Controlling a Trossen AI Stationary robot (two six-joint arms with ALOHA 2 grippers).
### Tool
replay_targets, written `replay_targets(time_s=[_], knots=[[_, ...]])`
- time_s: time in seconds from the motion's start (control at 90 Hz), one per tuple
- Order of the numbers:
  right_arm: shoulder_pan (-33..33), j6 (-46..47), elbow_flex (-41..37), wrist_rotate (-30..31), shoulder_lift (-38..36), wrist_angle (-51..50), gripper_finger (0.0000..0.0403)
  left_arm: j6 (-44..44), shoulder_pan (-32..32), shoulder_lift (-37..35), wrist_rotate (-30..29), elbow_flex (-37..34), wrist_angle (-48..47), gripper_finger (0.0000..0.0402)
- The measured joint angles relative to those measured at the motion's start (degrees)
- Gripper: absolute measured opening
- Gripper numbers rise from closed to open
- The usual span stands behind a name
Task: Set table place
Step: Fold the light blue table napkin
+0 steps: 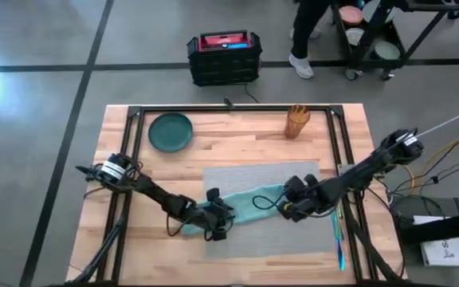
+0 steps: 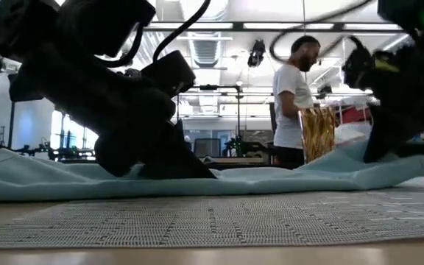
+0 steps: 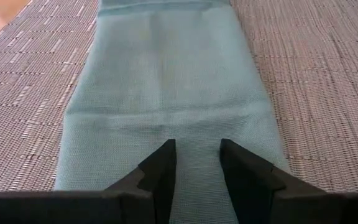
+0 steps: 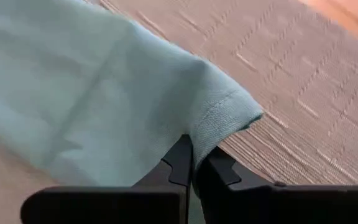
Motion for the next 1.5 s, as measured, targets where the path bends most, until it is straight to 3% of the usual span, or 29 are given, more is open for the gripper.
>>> replay_targets(time_s=[0.189, 0.433, 0.689, 0.922, 1.256, 1.5], knots=[[-0.17, 0.71, 0.00, -3.37, 1.43, -0.82, 0.0021, 0.09, 0.00, -0.06, 0.04, -0.03, 0.00, 0.0114], [-0.09, -1.99, 0.22, -14.26, -4.64, -2.89, 0.0119, 0.04, 0.00, -0.06, 0.05, -0.10, 0.24, 0.0114], [0.95, 1.04, 0.15, -12.14, -8.17, -2.94, 0.0201, 0.00, -0.01, -0.06, 0.05, -0.14, 0.48, 0.0114], [1.01, 4.91, -0.09, -8.49, -2.07, -1.32, 0.0236, 0.11, -0.02, -0.06, 0.05, -0.14, 0.56, 0.0114], [0.92, 2.36, 0.70, -3.01, 8.71, 5.80, 0.0243, 0.39, -0.07, -0.12, -0.04, -0.21, 0.50, 0.0114], [0.98, 2.39, 0.57, -1.75, 9.24, 4.42, 0.0159, 0.28, -0.06, -0.12, -0.04, -0.21, 0.59, 0.0114]])
